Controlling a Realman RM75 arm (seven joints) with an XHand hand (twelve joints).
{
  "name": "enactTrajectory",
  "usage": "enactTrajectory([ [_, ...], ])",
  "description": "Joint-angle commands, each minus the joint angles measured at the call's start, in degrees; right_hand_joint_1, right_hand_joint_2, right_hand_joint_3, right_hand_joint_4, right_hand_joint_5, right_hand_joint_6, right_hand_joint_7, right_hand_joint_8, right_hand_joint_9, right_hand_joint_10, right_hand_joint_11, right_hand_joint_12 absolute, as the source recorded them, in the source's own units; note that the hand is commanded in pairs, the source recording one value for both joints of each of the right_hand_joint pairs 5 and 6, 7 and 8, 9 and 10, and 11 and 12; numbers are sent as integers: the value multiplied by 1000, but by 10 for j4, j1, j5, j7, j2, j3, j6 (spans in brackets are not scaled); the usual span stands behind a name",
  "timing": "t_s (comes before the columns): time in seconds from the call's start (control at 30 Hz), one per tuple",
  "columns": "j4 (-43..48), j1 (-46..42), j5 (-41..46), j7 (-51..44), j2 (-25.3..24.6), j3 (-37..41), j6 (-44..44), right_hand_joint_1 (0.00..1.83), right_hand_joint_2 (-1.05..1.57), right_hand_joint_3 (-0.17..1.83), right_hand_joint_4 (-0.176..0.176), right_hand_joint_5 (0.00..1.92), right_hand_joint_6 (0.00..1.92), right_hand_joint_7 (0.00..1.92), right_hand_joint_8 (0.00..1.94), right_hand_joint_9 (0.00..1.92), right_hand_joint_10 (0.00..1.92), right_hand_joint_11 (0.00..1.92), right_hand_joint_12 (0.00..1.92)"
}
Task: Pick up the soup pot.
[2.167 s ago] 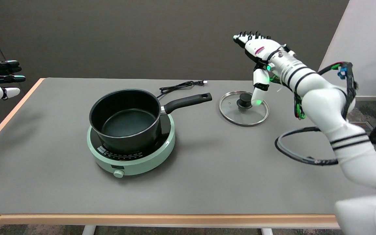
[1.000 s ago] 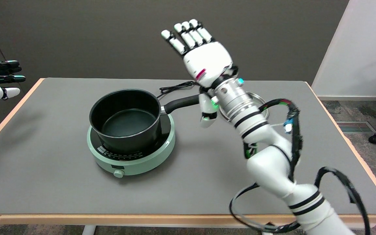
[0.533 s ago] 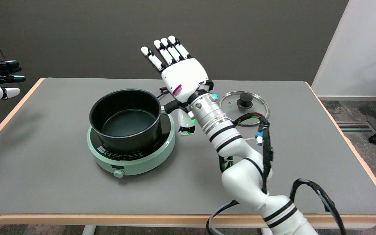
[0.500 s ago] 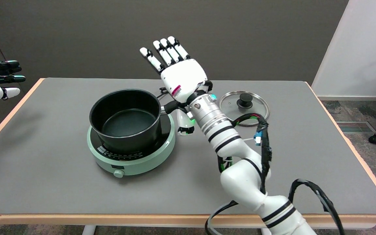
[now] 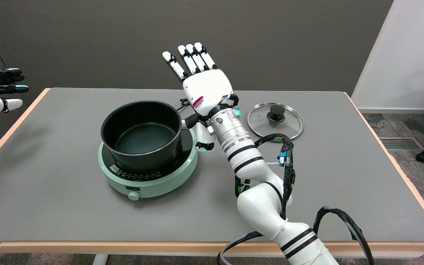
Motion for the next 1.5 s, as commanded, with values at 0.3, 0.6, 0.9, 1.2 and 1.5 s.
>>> enactTrajectory([
  [0.3, -108, -18, 205, -120, -22, 5, 167, 1304, -1029, 1428, 110, 6, 6, 6, 6, 6, 6, 6, 6],
  [0.6, -151, 1, 222, -121, -18, -16, 176, 1303, -1019, 1427, 105, 6, 6, 6, 6, 6, 6, 6, 6],
  [0.9, -144, 25, 226, -144, 5, -24, 134, 1294, -1013, 1434, 123, 5, 5, 5, 5, 5, 5, 5, 5],
  [1.2, -140, 54, 225, -227, 14, -16, 93, 1287, -999, 1416, 130, 6, 6, 6, 6, 6, 6, 6, 6],
  [1.5, -133, 64, 223, -234, 22, -6, 51, 1283, -974, 1373, 131, 5, 5, 5, 5, 5, 5, 5, 5],
])
